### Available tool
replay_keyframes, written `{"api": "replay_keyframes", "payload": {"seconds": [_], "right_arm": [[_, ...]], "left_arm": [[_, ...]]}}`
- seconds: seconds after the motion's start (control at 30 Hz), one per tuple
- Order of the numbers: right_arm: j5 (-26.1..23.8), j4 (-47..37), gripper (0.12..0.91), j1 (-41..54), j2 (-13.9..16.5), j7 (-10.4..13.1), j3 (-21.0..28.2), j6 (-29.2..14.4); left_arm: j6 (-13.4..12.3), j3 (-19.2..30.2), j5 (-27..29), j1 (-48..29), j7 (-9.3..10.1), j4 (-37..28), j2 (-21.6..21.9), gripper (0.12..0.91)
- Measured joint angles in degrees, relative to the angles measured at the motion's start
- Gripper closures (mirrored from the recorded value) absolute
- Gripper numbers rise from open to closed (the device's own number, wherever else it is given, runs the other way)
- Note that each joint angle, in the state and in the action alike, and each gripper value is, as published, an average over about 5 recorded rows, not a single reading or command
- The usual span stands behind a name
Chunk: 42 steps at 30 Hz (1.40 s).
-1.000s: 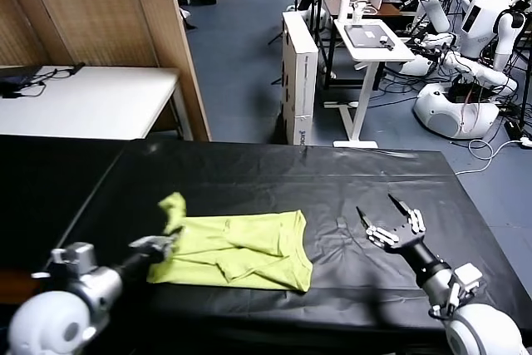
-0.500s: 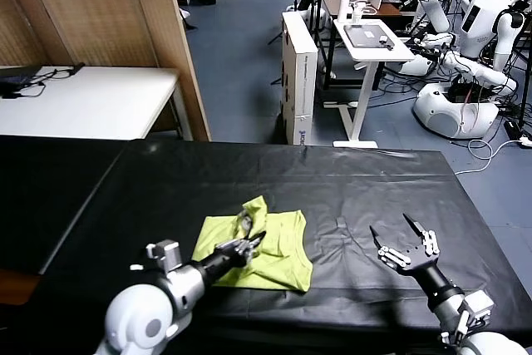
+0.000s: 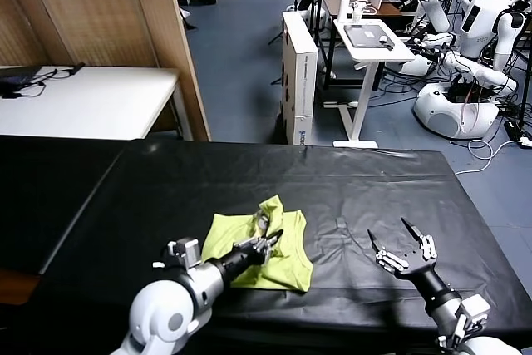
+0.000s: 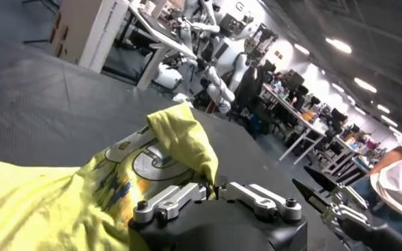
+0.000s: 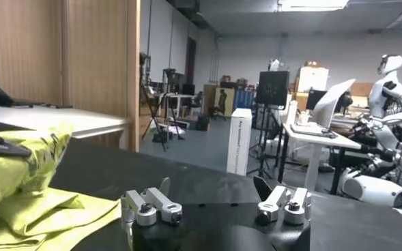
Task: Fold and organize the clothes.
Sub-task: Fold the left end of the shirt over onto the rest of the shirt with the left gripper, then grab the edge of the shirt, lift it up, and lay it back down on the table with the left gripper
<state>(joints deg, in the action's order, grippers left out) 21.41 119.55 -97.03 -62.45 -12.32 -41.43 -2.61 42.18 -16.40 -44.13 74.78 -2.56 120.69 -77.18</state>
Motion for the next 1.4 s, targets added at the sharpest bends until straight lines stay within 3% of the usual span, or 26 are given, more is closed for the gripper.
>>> {"api": "replay_keyframes", "payload": {"seconds": [0.07, 0.3, 0.4, 0.6, 0.83, 1.0, 1.2, 1.3, 1.4], "right_arm": [[-0.2, 0.0, 0.118, -0.1, 0.2, -0.4, 0.4, 0.1], [-0.3, 0.1, 0.118, -0.8, 2.2, -0.8, 1.7, 0.1], [-0.2, 0.4, 0.118, -0.7, 3.3, -0.9, 2.5, 0.5], [2.0, 0.7, 0.118, 1.0, 5.5, 0.6, 5.7, 4.2], [6.0, -2.4, 0.118, 9.6, 8.5, 2.8, 14.5, 11.1], [9.8, -6.8, 0.118, 18.7, 8.9, 1.5, 21.8, 13.9], [10.5, -12.6, 0.126, 26.7, 9.1, -0.4, 27.9, 13.8], [10.5, -15.1, 0.194, 29.5, 9.0, -0.9, 29.9, 13.4], [10.6, -16.8, 0.352, 31.3, 9.0, -1.3, 31.3, 12.9]], "left_arm": [[0.0, 0.3, 0.6, 0.1, -0.10, -0.3, -0.7, 0.690], [0.0, 0.9, 1.7, 0.1, -0.39, -0.5, -3.3, 0.251], [0.0, 0.3, 1.8, 0.1, -0.47, -0.2, -3.8, 0.147], [0.0, -3.0, 1.3, 1.2, -0.77, 1.9, -1.6, 0.124], [0.0, -9.3, 3.3, 4.1, -1.06, 4.2, 2.4, 0.123], [0.0, -12.1, 7.0, 6.9, -1.34, 5.2, 2.3, 0.123], [0.0, -14.1, 9.9, 9.8, -1.36, 6.0, 1.3, 0.123], [0.0, -15.1, 10.5, 10.9, -1.37, 6.2, 1.1, 0.123], [0.0, -16.1, 10.6, 11.7, -1.37, 6.2, 1.1, 0.123]]}}
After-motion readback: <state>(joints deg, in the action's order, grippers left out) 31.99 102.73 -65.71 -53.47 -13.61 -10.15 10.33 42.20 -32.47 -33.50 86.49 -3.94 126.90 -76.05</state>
